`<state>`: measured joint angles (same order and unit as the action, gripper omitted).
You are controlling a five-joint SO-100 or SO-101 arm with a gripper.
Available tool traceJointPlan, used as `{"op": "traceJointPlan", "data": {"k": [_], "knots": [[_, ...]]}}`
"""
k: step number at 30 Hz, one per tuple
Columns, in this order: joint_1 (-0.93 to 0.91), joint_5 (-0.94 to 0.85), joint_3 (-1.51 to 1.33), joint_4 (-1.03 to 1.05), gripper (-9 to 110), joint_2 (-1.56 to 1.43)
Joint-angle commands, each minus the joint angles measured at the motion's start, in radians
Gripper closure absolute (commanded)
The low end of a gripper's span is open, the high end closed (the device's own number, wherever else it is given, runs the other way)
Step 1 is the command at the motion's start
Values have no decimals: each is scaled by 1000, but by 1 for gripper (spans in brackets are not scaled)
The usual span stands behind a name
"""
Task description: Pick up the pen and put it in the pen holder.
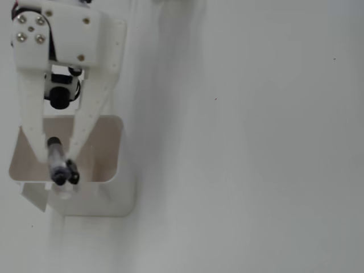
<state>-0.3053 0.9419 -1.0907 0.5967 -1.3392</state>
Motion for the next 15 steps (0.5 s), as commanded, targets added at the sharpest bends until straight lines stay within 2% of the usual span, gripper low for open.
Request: {"op": "traceJointPlan", "data": {"k": [1,6,15], "knots": [[-8,-14,52,6,102,-29],[0,-144,51,11,102,-21],[-6,-156,52,92,96,-29]]}}
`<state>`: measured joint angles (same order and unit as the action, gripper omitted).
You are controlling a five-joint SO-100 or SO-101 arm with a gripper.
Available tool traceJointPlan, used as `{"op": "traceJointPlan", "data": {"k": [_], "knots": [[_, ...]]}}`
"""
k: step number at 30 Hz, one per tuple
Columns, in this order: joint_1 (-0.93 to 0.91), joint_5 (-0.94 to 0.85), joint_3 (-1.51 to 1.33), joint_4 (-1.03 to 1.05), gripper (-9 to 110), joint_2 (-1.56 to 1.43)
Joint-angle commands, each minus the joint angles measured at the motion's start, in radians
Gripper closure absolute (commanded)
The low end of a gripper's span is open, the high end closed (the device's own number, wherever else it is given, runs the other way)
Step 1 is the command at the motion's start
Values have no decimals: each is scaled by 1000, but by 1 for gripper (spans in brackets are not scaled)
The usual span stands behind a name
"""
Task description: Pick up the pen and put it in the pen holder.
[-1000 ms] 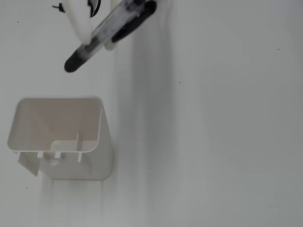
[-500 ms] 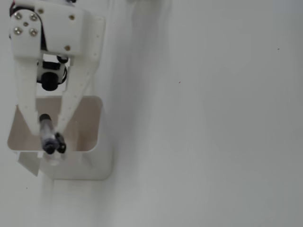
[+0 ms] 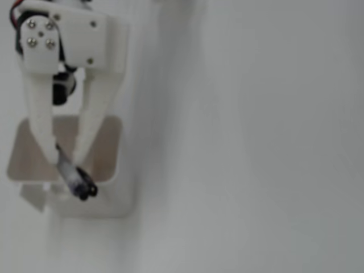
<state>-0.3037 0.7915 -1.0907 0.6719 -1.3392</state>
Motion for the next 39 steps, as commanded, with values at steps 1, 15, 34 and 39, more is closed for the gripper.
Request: {"op": "traceJointPlan", "data": {"k": [1,15,34,39], "knots": [[-8,-8,54,25,95,-31],[5,-140,80,236,90,-225],[164,-695,-603,718,87,-1167],[161,-695,-1071,629,87,-1431]]}}
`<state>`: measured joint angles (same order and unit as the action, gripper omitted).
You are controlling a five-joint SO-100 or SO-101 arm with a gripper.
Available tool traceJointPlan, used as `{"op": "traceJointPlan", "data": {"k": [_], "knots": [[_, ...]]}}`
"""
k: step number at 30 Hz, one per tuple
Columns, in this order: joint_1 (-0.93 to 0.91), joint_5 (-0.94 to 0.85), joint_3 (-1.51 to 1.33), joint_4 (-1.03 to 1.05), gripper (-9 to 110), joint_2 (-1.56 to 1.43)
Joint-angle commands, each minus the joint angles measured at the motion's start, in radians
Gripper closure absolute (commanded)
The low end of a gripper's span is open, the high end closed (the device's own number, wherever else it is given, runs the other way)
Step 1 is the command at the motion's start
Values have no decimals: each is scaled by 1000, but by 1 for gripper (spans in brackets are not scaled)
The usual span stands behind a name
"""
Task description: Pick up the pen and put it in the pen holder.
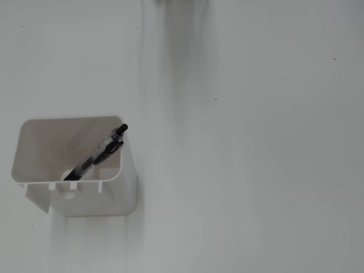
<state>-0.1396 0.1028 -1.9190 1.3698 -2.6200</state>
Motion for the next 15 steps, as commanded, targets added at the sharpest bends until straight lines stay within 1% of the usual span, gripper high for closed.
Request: {"op": "traceJointPlan", "data": {"k": [1,5,8,12,15], "knots": [[-3,-8,-333,-107,87,-209],[-3,-9,-655,-238,87,-454],[-3,-9,-842,-276,87,-634],[-5,-8,-997,-268,87,-834],[-3,-6,-1055,-267,87,-830]]}}
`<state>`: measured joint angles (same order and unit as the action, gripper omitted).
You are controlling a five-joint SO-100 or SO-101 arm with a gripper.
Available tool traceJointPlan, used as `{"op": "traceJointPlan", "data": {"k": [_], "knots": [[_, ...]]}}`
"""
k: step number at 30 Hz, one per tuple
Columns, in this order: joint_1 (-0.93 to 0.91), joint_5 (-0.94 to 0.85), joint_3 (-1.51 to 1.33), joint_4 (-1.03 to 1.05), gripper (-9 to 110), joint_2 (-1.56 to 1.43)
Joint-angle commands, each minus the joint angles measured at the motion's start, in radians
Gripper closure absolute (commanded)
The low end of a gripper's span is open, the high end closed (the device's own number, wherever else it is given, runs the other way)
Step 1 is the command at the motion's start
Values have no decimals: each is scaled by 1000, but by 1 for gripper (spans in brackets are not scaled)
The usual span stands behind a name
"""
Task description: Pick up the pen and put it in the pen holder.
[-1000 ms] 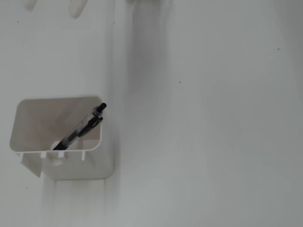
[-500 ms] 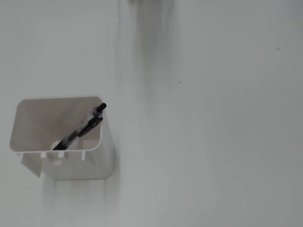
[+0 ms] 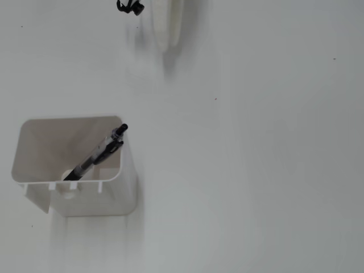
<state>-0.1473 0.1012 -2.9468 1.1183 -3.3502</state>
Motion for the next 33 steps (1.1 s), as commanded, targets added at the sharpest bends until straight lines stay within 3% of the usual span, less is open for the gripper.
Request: {"op": "traceJointPlan", "data": {"k": [1,10,15,33], "knots": [[8,-3,-38,-15,87,-83],[5,-2,-112,31,88,-55],[5,-3,-114,34,102,-55],[-29,0,-115,21,102,-55]]}}
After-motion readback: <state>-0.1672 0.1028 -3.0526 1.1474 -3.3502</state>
